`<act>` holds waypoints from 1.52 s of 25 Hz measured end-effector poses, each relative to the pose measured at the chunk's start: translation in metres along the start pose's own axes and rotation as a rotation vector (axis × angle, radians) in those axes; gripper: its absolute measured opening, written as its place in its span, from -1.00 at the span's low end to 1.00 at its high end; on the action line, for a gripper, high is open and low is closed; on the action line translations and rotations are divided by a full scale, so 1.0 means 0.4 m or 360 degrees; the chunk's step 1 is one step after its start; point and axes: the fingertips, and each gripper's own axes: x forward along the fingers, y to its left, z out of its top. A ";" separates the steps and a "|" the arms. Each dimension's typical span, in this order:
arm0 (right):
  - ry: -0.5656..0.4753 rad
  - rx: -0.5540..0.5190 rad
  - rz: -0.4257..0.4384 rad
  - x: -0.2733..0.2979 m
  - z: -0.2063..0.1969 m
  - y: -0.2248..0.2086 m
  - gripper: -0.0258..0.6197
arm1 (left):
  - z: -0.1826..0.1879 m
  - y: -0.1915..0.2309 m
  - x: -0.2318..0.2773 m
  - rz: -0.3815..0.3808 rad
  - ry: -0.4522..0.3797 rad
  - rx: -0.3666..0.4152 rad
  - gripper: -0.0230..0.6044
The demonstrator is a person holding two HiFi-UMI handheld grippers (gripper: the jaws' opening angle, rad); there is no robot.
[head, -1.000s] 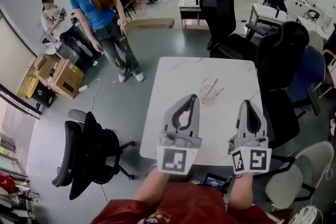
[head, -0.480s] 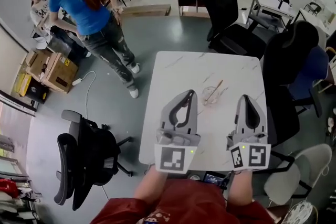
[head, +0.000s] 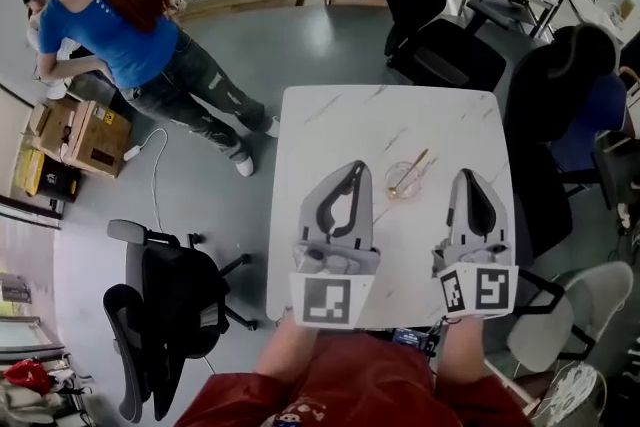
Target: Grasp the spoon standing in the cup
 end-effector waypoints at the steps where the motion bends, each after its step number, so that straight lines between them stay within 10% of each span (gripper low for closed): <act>1: 0.0009 0.0001 -0.0002 0.012 -0.007 0.003 -0.88 | -0.011 0.010 0.008 -0.0002 0.0013 0.0001 -0.91; 38: 0.0211 0.0138 0.0024 0.172 -0.250 -0.116 -0.88 | -0.259 -0.029 0.194 -0.0034 0.0168 0.0036 -0.91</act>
